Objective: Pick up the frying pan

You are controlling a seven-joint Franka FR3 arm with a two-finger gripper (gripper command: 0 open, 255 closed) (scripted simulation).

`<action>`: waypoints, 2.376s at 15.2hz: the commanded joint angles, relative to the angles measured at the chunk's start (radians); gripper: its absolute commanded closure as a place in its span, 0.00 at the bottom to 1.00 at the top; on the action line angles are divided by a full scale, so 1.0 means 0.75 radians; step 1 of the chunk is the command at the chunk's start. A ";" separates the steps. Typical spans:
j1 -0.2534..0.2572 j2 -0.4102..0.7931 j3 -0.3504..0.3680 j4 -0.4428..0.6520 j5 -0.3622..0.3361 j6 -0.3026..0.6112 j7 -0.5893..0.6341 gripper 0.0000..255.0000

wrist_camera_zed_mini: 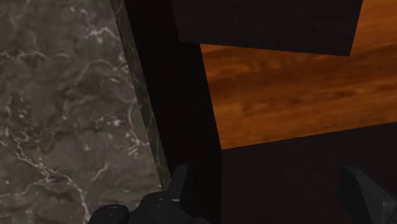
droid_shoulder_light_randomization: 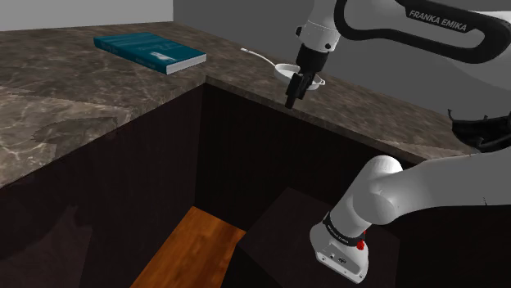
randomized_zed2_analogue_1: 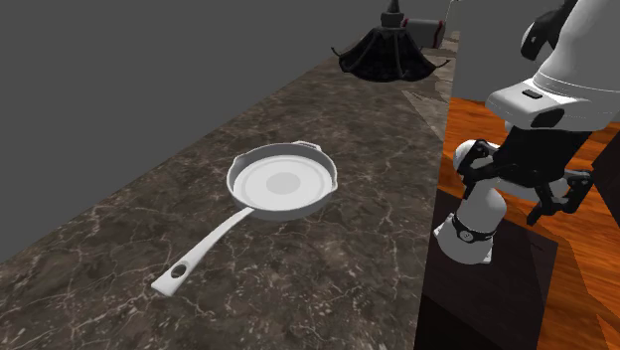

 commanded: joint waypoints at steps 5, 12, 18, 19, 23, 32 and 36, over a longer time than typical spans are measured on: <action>-0.029 0.098 -0.096 0.050 -0.046 0.101 -0.112 0.00; -0.057 0.310 -0.260 0.200 -0.070 0.258 -0.309 0.00; -0.066 0.528 -0.395 0.391 -0.022 0.354 -0.487 0.00; -0.067 0.567 -0.417 0.428 -0.007 0.366 -0.519 0.00; -0.074 0.735 -0.502 0.598 0.077 0.396 -0.650 0.00; -0.180 1.193 -0.637 1.128 0.391 0.333 -0.944 0.00; -0.213 1.262 -0.639 1.183 0.443 0.344 -0.985 0.00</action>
